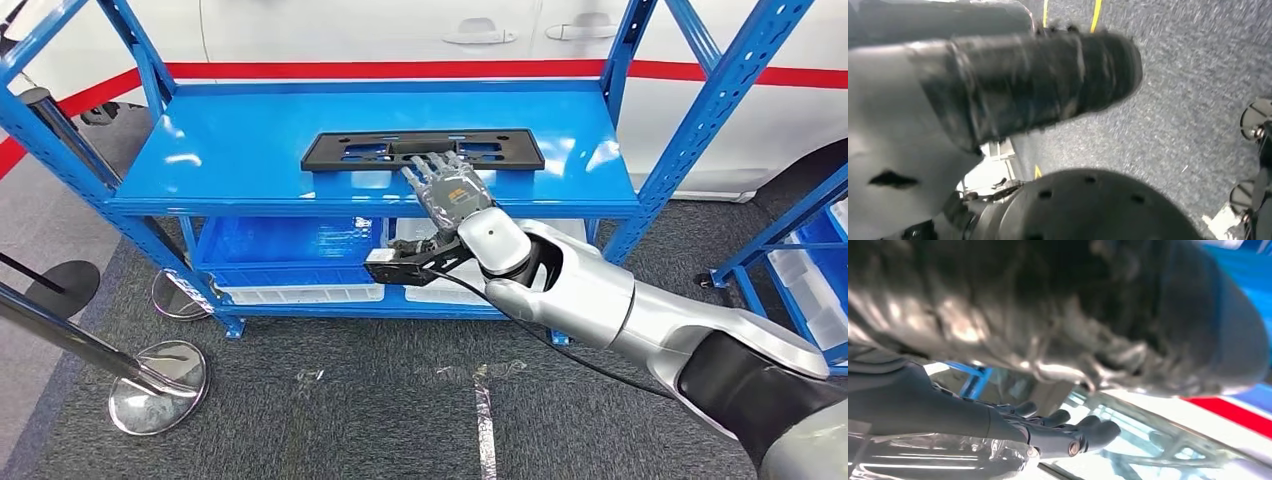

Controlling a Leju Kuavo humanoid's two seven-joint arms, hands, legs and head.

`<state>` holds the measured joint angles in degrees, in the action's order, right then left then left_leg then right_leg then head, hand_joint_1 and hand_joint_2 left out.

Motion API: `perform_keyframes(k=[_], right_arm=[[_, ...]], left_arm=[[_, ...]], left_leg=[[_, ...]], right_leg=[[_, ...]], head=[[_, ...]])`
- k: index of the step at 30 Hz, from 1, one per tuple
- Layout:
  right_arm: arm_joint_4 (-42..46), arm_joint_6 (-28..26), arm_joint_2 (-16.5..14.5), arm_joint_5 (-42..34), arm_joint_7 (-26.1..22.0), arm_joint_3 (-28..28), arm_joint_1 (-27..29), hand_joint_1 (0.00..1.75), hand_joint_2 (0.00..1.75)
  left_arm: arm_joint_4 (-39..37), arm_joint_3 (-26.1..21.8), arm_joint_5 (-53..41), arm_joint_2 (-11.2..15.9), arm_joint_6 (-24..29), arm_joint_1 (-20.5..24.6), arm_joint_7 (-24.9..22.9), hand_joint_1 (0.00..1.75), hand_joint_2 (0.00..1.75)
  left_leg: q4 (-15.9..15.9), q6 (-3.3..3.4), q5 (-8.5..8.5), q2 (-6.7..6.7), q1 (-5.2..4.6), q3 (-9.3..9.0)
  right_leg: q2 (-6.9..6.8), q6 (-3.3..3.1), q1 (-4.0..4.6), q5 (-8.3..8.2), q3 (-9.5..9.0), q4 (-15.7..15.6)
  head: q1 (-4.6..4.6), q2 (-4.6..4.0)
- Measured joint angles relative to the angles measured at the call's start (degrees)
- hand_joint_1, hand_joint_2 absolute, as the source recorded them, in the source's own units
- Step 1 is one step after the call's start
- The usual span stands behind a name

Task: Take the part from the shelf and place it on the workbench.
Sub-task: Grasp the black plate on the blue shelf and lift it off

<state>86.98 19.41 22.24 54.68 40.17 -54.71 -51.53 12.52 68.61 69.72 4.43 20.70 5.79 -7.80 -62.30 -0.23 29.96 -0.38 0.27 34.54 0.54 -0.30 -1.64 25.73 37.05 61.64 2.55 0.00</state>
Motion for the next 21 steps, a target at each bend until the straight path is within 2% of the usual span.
perform_keyframes(k=[1, 3, 4, 5, 6, 8, 9, 10, 12, 14, 15, 16, 18, 19, 20, 21], right_arm=[[0.1, 0.0, 0.0, 0.0, 0.0, 0.1, -0.1, 0.00, 0.00], [0.1, 0.1, 0.0, 0.0, -0.1, 0.1, -0.1, 0.00, 0.00], [0.1, 0.1, 0.0, 0.0, -0.1, 0.1, 0.0, 0.00, 0.00], [0.1, 0.1, 0.0, 0.0, -0.1, 0.1, 0.0, 0.00, 0.00], [0.1, 0.1, 0.0, 0.0, -0.1, 0.1, 0.0, 0.00, 0.00], [0.2, 0.3, 0.0, 0.1, -0.1, 0.1, 0.0, 0.00, 0.00], [0.3, 0.5, 0.1, 0.2, -0.1, 0.1, -0.1, 0.00, 0.00], [0.4, 0.8, 0.1, 0.3, -0.1, 0.1, 0.0, 0.00, 0.00], [0.6, 1.2, 0.2, 0.4, -0.1, 0.1, 0.2, 0.00, 0.00], [0.9, 1.3, 0.5, 0.4, -0.1, 0.3, 0.6, 0.00, 0.00], [1.0, 1.3, 0.7, 0.4, -0.1, 0.5, 0.6, 0.00, 0.00], [1.1, 1.3, 0.8, 0.5, -0.1, 0.6, 0.6, 0.00, 0.00], [1.2, 1.3, 1.0, 0.5, -0.1, 0.7, 0.8, 0.00, 0.00], [1.2, 1.2, 1.1, 0.5, -0.1, 0.7, 1.1, 0.00, 0.00], [1.2, 1.1, 1.3, 0.5, -0.1, 0.7, 1.4, 0.00, 0.00], [1.2, 1.1, 1.4, 0.6, -0.1, 0.7, 1.6, 0.00, 0.00]], left_arm=[[0.0, 0.0, 0.0, 0.0, 0.0, 0.0, 0.0, 0.00, 0.00], [0.0, 0.0, 0.0, -0.1, 0.0, 0.1, 0.0, 0.00, 0.00], [0.0, 0.0, 0.0, -0.1, 0.0, 0.2, 0.0, 0.00, 0.00], [0.0, 0.0, 0.0, -0.1, 0.0, 0.1, 0.0, 0.00, 0.00], [0.0, 0.0, 0.0, -0.1, 0.0, 0.1, 0.0, 0.00, 0.00], [0.0, 0.0, 0.0, 0.1, 0.0, -0.1, 0.0, 0.00, 0.00], [0.0, 0.0, 0.0, 0.2, 0.1, -0.1, -0.1, 0.00, 0.00], [-0.1, 0.0, 0.0, 0.3, 0.1, 0.0, -0.1, 0.00, 0.00], [-0.1, 0.0, 0.0, 0.3, 0.2, 0.1, -0.1, 0.00, 0.00], [-0.1, 0.0, 0.0, 0.3, 0.3, 0.2, -0.1, 0.00, 0.00], [-0.1, 0.0, 0.0, 0.3, 0.3, 0.2, -0.1, 0.00, 0.00], [-0.1, 0.0, 0.0, 0.2, 0.2, 0.1, -0.1, 0.00, 0.00], [-0.1, 0.0, 0.0, 0.2, 0.2, 0.1, 0.0, 0.00, 0.00], [-0.1, 0.0, 0.0, 0.2, 0.2, 0.1, 0.0, 0.00, 0.00], [-0.1, 0.0, 0.0, 0.2, 0.2, 0.1, 0.0, 0.00, 0.00], [-0.1, 0.0, 0.0, 0.2, 0.2, 0.1, -0.1, 0.00, 0.00]], left_leg=[[-2.7, -0.29, 1.29, 0.07, 0.09, 1.36], [-9.7, -0.69, 3.74, 0.10, 0.20, 5.27], [-12.0, -0.70, 3.95, 0.10, 0.22, 6.86], [-12.4, -0.55, 3.07, 0.10, 0.20, 7.56], [-10.6, -0.21, 1.11, 0.09, 0.12, 7.19], [-3.5, 1.02, -3.47, 0.07, -0.28, 4.43], [-0.5, 1.68, -4.80, 0.07, -0.58, 3.12], [1.5, 2.24, -5.21, 0.07, -0.89, 2.22], [2.9, 2.81, -4.91, 0.07, -1.32, 1.54], [4.7, 2.89, -5.18, 0.19, -0.90, 0.34], [5.7, 2.94, -5.40, 0.29, -0.65, -0.42], [6.4, 2.95, -5.52, 0.40, -0.39, -1.10], [6.5, 3.10, -5.23, 0.46, -0.40, -1.67], [6.4, 3.09, -4.96, 0.40, -0.35, -1.82], [6.1, 2.98, -4.62, 0.30, -0.28, -1.97], [5.7, 2.79, -4.20, 0.19, -0.15, -2.10]], right_leg=[[0.00, -0.23, 0.01, 0.12, -0.19, -0.1], [0.00, -0.54, 0.14, 0.40, -0.48, -0.1], [0.01, -0.63, 0.26, 0.58, -0.69, -0.1], [0.05, -0.68, 0.38, 0.80, -0.98, -0.1], [0.12, -0.71, 0.54, 1.04, -1.36, -0.1], [0.22, -0.72, 0.73, 1.50, -2.20, -0.2], [0.24, -0.63, 0.75, 1.63, -2.47, -0.4], [0.23, -0.46, 0.66, 1.68, -2.55, -0.6], [0.18, 0.07, 0.50, 1.59, -2.62, -1.1], [0.01, 0.59, 0.62, 1.82, -2.78, -1.1], [-0.08, 0.78, 0.75, 2.44, -2.45, -0.1], [-0.16, 0.93, 0.82, 3.54, -1.37, 2.3], [-0.22, 1.26, 0.71, 5.99, 2.28, 9.0], [-0.24, 1.50, 0.55, 6.43, 4.05, 11.7], [-0.27, 1.76, 0.34, 5.80, 4.96, 12.4], [-0.31, 2.03, 0.11, 4.21, 4.90, 11.2]], head=[[-0.11, 0.00], [-0.22, 0.00], [-0.21, 0.00], [-0.22, 0.00], [-0.22, 0.00], [-0.17, 0.00], [-0.15, 0.00], [-0.16, 0.00], [-0.22, 0.00], [-0.10, 0.00], [-0.05, 0.00], [0.07, 0.00], [0.13, 0.00], [0.16, 0.00], [0.15, 0.00], [0.15, 0.00]])
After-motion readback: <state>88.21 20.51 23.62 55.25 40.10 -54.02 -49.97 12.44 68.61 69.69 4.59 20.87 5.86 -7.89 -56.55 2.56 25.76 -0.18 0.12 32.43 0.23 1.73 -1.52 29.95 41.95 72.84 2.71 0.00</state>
